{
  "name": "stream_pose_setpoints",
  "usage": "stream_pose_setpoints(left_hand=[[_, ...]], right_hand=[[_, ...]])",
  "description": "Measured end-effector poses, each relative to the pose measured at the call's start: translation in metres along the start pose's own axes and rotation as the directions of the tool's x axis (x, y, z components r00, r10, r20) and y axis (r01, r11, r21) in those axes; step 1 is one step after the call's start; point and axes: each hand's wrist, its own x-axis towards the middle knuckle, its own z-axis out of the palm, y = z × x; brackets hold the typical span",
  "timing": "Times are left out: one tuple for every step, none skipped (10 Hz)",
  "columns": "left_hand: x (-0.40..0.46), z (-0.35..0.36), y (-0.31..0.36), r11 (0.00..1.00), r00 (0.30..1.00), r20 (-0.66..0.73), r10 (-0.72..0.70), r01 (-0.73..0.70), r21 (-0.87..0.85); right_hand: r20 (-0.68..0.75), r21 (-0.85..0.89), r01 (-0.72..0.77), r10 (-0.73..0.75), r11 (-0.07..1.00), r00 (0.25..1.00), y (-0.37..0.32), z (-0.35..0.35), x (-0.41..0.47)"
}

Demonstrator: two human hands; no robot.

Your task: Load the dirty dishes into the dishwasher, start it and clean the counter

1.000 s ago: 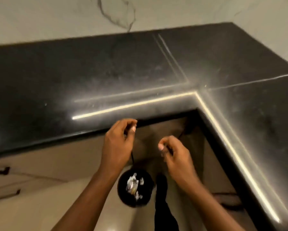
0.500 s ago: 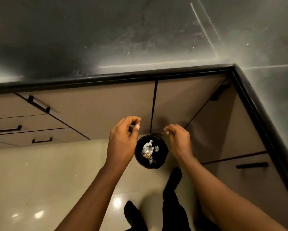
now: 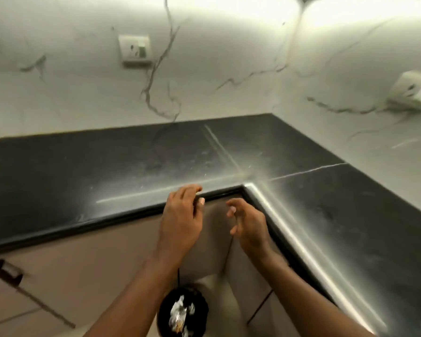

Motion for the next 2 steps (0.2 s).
stream_pose_setpoints(left_hand=[[0.044,-0.007,0.034,0.977,0.980,0.010,0.197,-0.197,0.075],[0.079,-0.019,0.065,0.941,0.954,0.076,0.289,-0.297,0.164]], right_hand=[[-0.151,-0.380,0.138,-0.208,0.915,0.966,-0.033,-0.062,0.028],[-0.187,-0.586,0.239,-0.416,0.774,0.890,-0.060,-0.110,0.054]])
